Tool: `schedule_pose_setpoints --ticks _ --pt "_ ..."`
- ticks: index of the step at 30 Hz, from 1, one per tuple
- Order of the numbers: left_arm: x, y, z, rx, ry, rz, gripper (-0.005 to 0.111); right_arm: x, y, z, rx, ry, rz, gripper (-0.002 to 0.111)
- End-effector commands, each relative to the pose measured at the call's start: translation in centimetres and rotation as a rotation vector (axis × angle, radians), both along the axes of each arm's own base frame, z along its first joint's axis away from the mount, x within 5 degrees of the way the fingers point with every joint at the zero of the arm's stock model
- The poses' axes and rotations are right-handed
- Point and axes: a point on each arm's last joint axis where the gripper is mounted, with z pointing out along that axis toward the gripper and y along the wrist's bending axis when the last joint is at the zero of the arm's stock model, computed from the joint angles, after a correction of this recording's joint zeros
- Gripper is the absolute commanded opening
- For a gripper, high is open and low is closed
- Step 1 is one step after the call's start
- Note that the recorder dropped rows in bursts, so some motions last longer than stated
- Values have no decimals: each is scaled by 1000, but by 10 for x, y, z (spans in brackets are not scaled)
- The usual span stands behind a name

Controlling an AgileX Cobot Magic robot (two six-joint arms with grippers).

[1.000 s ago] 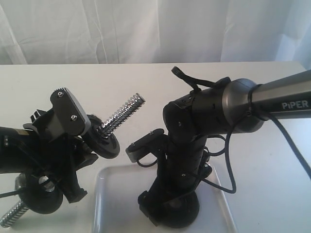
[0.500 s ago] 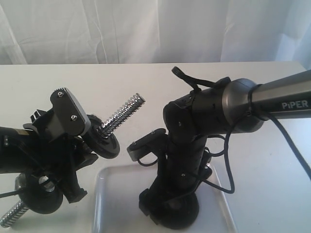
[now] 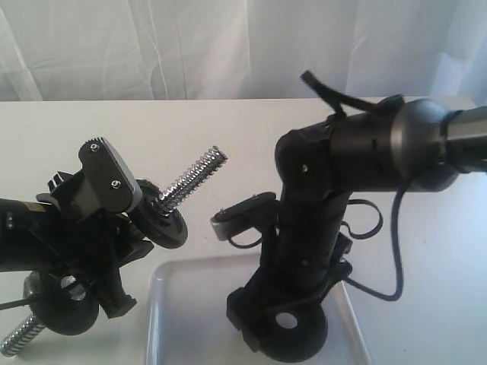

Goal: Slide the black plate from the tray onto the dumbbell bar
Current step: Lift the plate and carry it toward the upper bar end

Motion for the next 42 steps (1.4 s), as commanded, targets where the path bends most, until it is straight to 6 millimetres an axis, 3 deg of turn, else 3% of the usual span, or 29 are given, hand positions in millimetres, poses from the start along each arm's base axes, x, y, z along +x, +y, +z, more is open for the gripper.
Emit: schedule_pose_setpoints --ticks 1,9,15,21,26,34,42 --pt "22 14 41 -102 -353 241 0 2 -14 23 65 4 -26 0" --pt "22 14 41 -102 -353 241 0 -1 -23 46 302 153 18 0" --pt "22 13 41 -90 -358 231 0 8 -49 58 393 208 -4 0" --pt "21 12 39 -83 -332 208 0 36 -71 83 682 125 -97 0" --pt "18 10 36 -80 -295 182 0 57 -87 103 790 53 -189 0" --pt "15 7 32 -68 -253 138 0 69 -86 129 879 -9 -207 0" --pt "14 7 31 -67 -238 129 0 72 -81 140 992 8 -256 0"
